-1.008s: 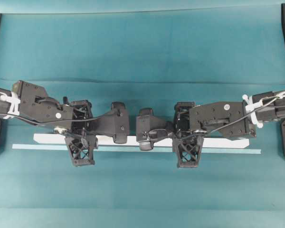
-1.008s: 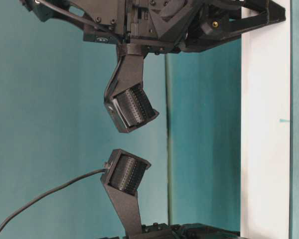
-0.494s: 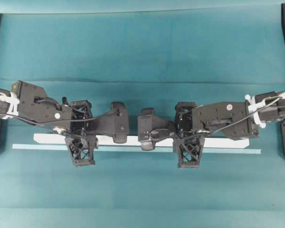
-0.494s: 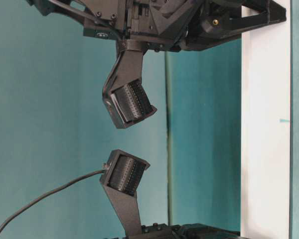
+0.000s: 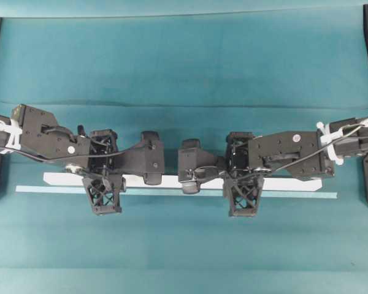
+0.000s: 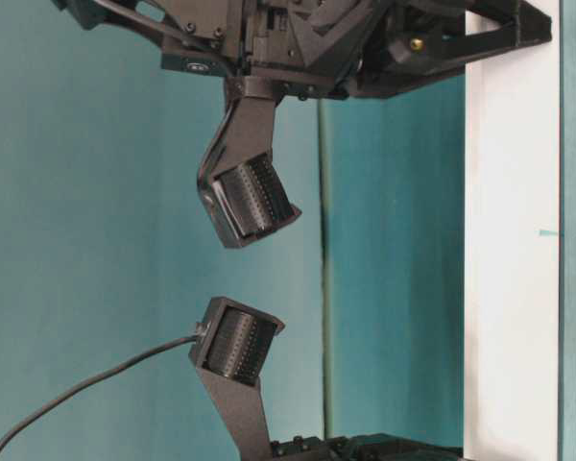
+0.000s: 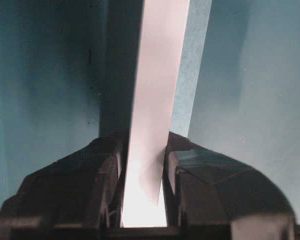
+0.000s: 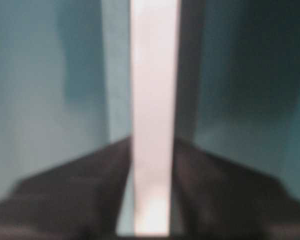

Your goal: Lift a wooden board with both hands.

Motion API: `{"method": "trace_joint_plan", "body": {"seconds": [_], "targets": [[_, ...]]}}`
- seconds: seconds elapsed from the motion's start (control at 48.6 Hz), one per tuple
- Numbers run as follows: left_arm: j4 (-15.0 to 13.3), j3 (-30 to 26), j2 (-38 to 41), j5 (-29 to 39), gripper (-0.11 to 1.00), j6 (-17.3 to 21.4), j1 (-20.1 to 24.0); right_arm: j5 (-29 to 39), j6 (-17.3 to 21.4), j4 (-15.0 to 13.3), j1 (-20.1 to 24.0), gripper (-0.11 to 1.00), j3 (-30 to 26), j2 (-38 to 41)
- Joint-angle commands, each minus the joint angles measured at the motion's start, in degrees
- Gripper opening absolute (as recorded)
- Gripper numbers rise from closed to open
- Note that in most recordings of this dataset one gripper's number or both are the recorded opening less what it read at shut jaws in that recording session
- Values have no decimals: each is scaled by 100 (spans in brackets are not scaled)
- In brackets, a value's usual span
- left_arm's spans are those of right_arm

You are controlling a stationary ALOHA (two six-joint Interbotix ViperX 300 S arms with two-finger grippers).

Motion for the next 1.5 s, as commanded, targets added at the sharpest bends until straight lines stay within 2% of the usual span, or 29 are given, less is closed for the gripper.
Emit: {"method": "trace_joint_plan", "body": {"seconds": [0.0,0.062,0.123,0.247,0.309,0.35,0.72,0.946,1.213,1.481], "targets": [[-26,-35,-105,-79,18,-123,-44,-53,149,18,18,64,-18,18],[-26,-26,-114,-79,30,-141,-44,-62,246,9,26,80,-18,18],[-26,9,-132,-79,48,-167,-44,-62,325,0,26,91,-9,18],[-26,123,-176,-9,82,-149,-18,-132,352,-9,35,92,-18,9],[-18,193,-229,35,95,-141,-18,-167,360,-9,35,92,-9,9],[-26,229,-246,44,99,-132,-18,-193,369,-9,35,92,-9,9],[-18,211,-729,44,100,-53,-9,-308,439,0,0,92,0,-422],[-18,316,-1362,53,99,-35,-9,-316,686,-18,-26,92,53,-1116],[-18,448,-2197,158,100,-53,18,-325,677,-26,-123,92,62,-2013],[-18,554,-2962,-123,100,18,18,-422,659,-35,-185,92,272,-2646]]}}
